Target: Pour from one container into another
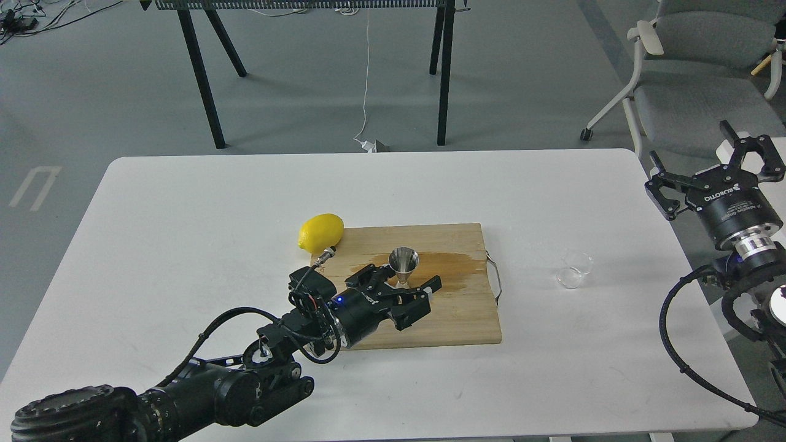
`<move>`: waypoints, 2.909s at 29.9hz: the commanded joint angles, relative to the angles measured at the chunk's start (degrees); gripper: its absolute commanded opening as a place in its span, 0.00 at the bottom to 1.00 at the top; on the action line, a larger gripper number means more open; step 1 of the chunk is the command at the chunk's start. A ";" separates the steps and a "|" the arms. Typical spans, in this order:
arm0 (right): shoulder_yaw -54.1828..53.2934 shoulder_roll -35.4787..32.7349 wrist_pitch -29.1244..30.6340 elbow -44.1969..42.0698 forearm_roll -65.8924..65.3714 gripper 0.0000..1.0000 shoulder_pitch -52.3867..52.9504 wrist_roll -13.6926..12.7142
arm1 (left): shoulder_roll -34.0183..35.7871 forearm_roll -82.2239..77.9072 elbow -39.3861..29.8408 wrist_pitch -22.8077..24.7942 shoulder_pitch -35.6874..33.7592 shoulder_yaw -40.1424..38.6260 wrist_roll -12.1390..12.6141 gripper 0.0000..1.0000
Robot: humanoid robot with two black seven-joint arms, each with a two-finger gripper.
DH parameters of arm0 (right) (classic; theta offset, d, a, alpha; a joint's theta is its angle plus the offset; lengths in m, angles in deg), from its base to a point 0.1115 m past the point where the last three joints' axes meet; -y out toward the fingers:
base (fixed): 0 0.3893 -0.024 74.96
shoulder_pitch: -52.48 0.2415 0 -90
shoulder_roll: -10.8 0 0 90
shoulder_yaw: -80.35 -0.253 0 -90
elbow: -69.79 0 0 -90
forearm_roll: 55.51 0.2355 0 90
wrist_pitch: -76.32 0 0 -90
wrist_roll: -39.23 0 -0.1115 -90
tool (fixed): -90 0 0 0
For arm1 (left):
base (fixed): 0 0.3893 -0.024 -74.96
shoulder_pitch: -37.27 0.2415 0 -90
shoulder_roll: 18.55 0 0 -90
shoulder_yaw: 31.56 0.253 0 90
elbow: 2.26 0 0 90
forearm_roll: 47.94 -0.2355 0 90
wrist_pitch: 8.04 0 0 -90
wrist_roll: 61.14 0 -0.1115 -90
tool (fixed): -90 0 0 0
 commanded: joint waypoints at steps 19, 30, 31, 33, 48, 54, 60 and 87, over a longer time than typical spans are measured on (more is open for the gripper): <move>-0.14 0.06 0.00 0.00 0.00 1.00 -0.01 0.00 | 3.82 0.25 -0.09 0.00 0.94 -0.17 0.00 0.94; -0.23 0.06 0.00 0.00 0.00 1.00 -0.10 0.00 | 6.99 0.34 -0.62 0.00 1.82 -0.52 0.00 0.94; -0.23 0.06 0.00 0.08 0.00 1.00 -0.10 0.08 | 7.16 0.34 -0.62 0.00 2.08 -0.52 0.00 0.94; -0.23 0.06 0.00 0.08 0.00 1.00 -0.18 0.08 | 7.69 0.34 -0.62 0.00 2.43 -0.52 0.00 0.94; -0.32 0.06 0.00 0.17 0.09 1.00 -0.71 0.08 | 18.93 3.06 -12.04 0.00 5.95 -2.45 0.00 0.94; -0.50 -0.03 0.00 0.17 0.09 1.00 -1.06 0.00 | 27.36 9.56 -22.57 0.00 6.48 -2.36 0.00 0.94; -0.50 -0.21 0.00 0.17 0.09 1.00 -1.06 0.00 | 36.16 23.87 -34.45 4.69 6.92 -4.64 0.00 0.94; -1.11 -1.78 0.00 3.24 14.66 1.00 -2.29 -11.95 | 36.17 78.46 -10.83 56.00 2.08 -34.44 0.00 0.97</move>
